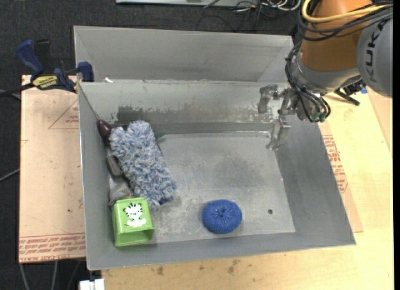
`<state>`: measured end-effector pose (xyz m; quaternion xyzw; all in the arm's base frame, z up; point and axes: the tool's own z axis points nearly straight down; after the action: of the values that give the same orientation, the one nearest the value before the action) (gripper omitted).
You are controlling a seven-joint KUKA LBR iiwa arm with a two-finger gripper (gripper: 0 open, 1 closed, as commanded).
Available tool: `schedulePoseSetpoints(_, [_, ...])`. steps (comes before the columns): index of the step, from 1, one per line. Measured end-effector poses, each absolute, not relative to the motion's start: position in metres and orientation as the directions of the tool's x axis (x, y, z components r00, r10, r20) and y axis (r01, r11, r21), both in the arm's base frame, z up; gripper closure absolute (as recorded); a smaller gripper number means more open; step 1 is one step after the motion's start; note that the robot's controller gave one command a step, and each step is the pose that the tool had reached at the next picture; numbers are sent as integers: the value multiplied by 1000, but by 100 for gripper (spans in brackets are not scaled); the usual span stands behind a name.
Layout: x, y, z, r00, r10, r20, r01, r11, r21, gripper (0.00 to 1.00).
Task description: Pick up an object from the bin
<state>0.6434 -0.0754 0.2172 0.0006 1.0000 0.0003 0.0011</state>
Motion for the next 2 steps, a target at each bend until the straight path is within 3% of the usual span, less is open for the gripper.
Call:
schedulePoseSetpoints(1, [617,-48,195,-999,-50,-7,-50,999,-2,0])
schedulePoseSetpoints(2, [581,-36,210,-998,-56,16,-56,998,5,0])
